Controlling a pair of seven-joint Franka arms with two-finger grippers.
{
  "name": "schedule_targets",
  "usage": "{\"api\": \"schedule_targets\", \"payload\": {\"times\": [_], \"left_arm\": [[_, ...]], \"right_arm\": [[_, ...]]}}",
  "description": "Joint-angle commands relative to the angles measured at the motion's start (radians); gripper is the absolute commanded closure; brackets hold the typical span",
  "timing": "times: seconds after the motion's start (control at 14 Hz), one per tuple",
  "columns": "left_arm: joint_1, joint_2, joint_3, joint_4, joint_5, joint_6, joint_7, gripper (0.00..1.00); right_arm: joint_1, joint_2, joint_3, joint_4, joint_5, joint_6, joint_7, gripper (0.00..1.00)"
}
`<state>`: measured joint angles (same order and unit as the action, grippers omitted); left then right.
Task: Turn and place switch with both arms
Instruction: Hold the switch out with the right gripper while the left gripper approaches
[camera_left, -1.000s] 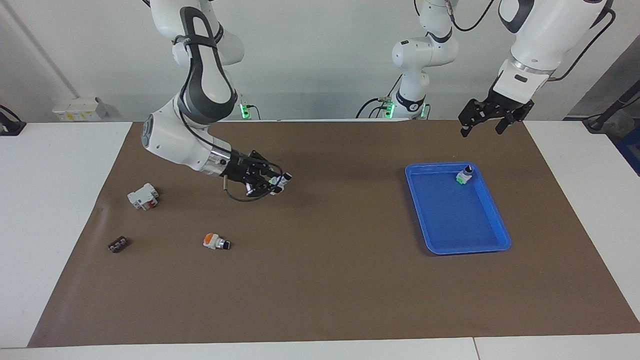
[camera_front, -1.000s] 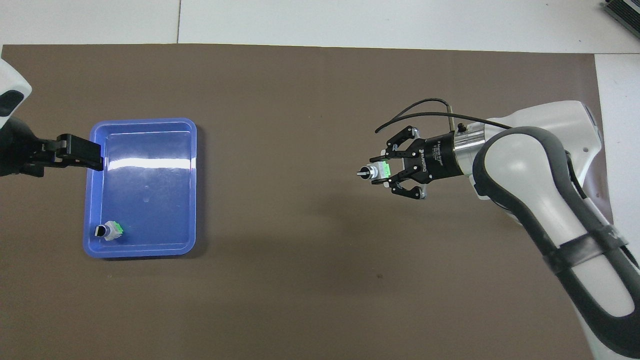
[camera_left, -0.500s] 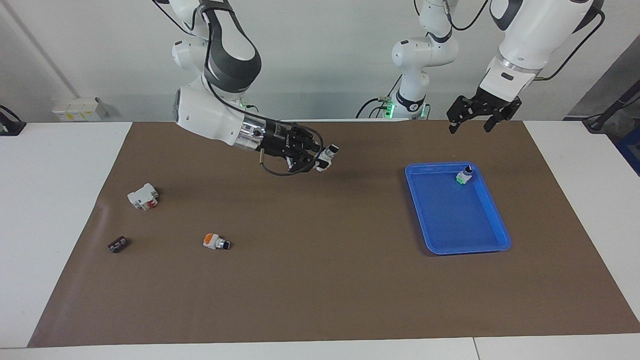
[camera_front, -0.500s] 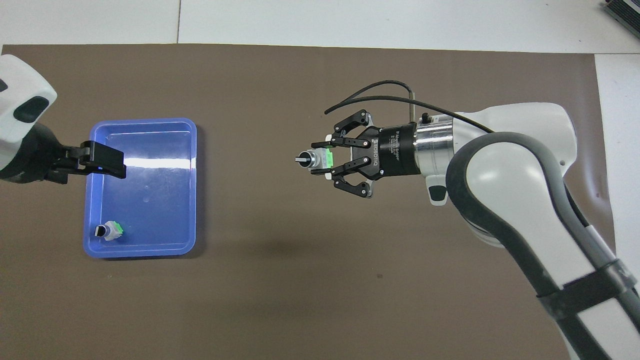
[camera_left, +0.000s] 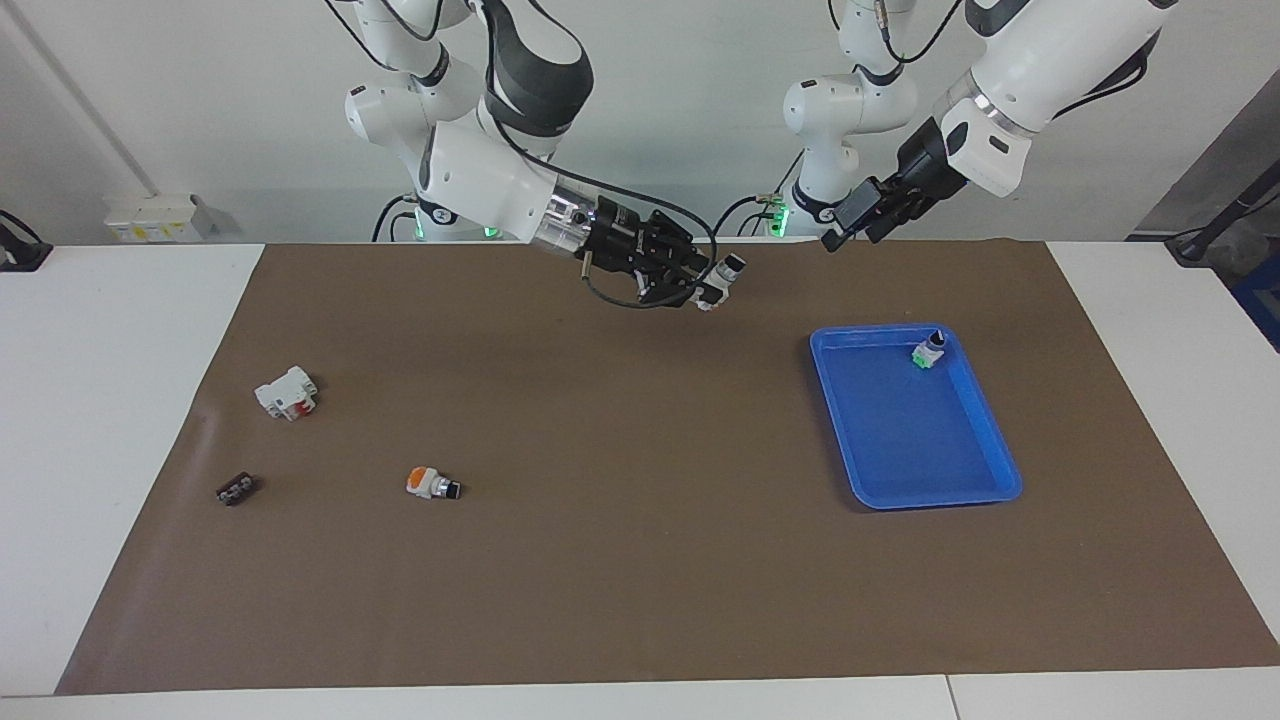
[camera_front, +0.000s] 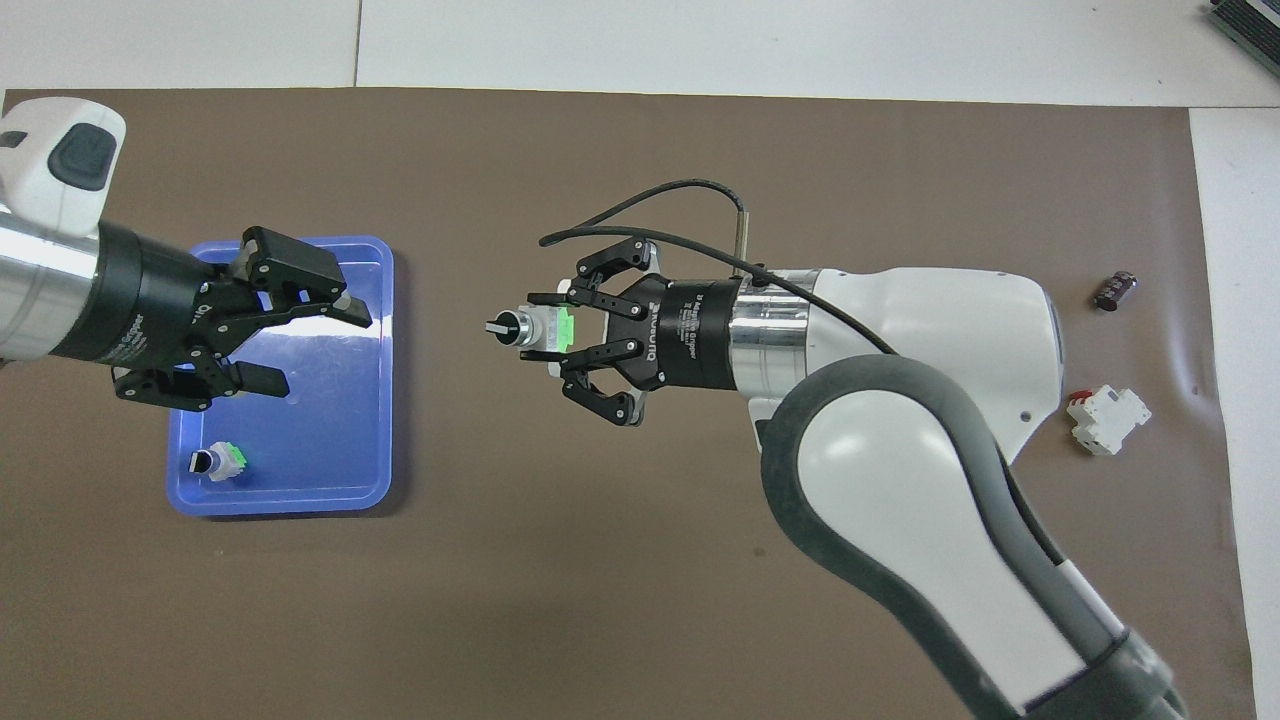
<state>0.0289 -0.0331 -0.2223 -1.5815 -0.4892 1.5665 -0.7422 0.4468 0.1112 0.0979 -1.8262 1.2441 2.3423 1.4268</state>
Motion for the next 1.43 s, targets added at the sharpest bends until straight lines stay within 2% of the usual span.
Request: {"api": "schedule_targets", "payload": {"times": [0.0, 0.07, 0.21, 0.36, 0.43, 0.79, 1.21, 1.36], "left_arm": [[-0.011, -0.025, 0.006, -0.032, -0.086, 0.050, -0.162, 0.17], [-0.018, -0.025, 0.004, -0.037, -0.101, 0.070, -0.268, 0.19], [-0.078, -0.043, 0.006, -0.095, -0.101, 0.194, -0.446, 0.26], [-0.110, -0.047, 0.006, -0.104, -0.101, 0.233, -0.560, 0.38], [-0.112, -0.047, 0.006, -0.106, -0.101, 0.236, -0.580, 0.43], [-0.110, -0.067, 0.008, -0.149, -0.100, 0.227, -0.647, 0.54], [-0.112, -0.094, 0.006, -0.196, -0.100, 0.244, -0.692, 0.59], [-0.112, -0.094, 0.006, -0.196, -0.100, 0.245, -0.715, 0.64]], "right_arm": [[0.010, -0.010, 0.002, -0.010, 0.009, 0.015, 0.012, 1.00], [0.024, -0.008, 0.002, -0.011, 0.008, 0.026, 0.015, 1.00], [0.044, -0.005, 0.002, -0.015, 0.005, 0.058, 0.021, 1.00], [0.046, -0.004, 0.002, -0.010, 0.005, 0.063, 0.023, 1.00], [0.047, -0.004, 0.002, -0.010, 0.005, 0.066, 0.023, 1.00], [0.049, -0.002, 0.002, -0.008, 0.003, 0.065, 0.034, 1.00], [0.047, -0.002, 0.002, -0.008, 0.003, 0.065, 0.034, 1.00], [0.047, -0.004, 0.002, -0.008, 0.003, 0.065, 0.035, 1.00]]}}
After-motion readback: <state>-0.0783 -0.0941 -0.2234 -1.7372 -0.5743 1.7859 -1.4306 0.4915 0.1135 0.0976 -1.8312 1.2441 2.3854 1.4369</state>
